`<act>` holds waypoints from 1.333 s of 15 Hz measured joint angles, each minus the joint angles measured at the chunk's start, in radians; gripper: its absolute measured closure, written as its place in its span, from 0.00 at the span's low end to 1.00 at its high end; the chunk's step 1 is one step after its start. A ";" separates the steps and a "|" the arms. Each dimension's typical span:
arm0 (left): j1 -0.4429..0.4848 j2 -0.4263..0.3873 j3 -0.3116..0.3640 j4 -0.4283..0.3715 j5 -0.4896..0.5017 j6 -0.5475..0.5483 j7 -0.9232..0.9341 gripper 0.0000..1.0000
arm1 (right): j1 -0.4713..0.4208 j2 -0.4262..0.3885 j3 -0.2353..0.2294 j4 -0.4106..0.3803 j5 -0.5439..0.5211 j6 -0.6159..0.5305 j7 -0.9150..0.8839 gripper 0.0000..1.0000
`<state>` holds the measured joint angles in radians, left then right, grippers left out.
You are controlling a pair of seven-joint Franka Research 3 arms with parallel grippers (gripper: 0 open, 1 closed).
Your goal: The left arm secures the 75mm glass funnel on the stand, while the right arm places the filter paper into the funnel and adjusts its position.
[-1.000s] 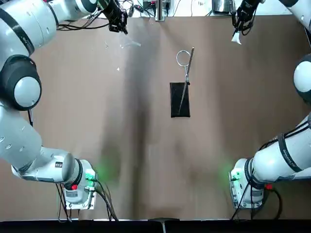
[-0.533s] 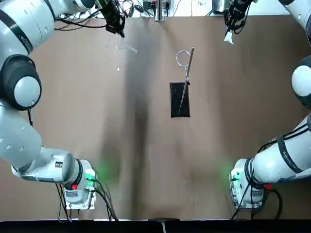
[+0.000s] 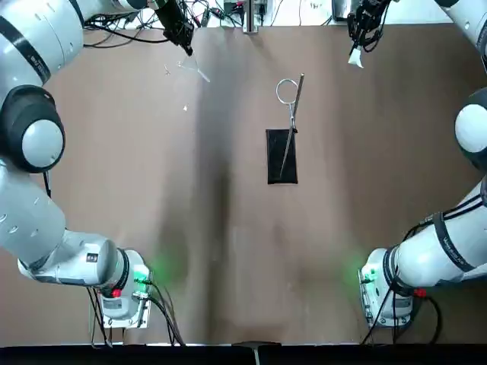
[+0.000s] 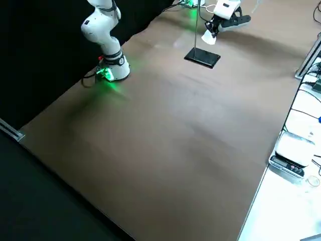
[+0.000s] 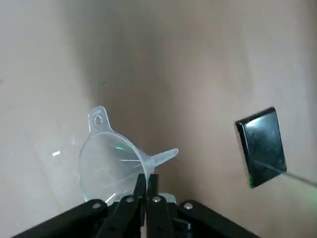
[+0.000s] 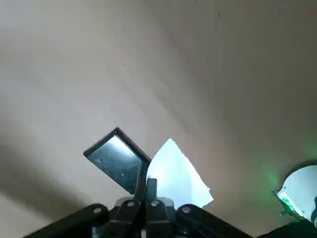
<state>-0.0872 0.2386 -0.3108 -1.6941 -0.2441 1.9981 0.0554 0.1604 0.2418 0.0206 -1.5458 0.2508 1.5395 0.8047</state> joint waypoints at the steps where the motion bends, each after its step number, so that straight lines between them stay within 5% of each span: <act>1: -0.002 0.000 -0.001 0.005 0.000 0.000 0.042 0.97 | 0.008 0.000 0.000 0.008 0.000 -0.010 0.003 0.99; 10: -0.011 0.014 -0.018 0.057 0.000 -0.061 0.356 0.97 | 0.083 0.000 0.000 0.024 0.000 -0.040 0.158 0.99; 17: -0.002 0.014 -0.121 0.124 0.004 -0.079 0.729 0.97 | 0.113 0.000 0.001 0.047 -0.001 -0.044 0.211 0.99; 20: -0.001 -0.036 -0.225 0.162 0.005 -0.075 0.869 0.97 | 0.159 0.000 0.001 0.047 -0.030 -0.049 0.214 0.99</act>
<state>-0.0882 0.2029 -0.5361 -1.5323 -0.2395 1.9232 0.9240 0.3197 0.2419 0.0212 -1.4989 0.2210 1.4903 1.0189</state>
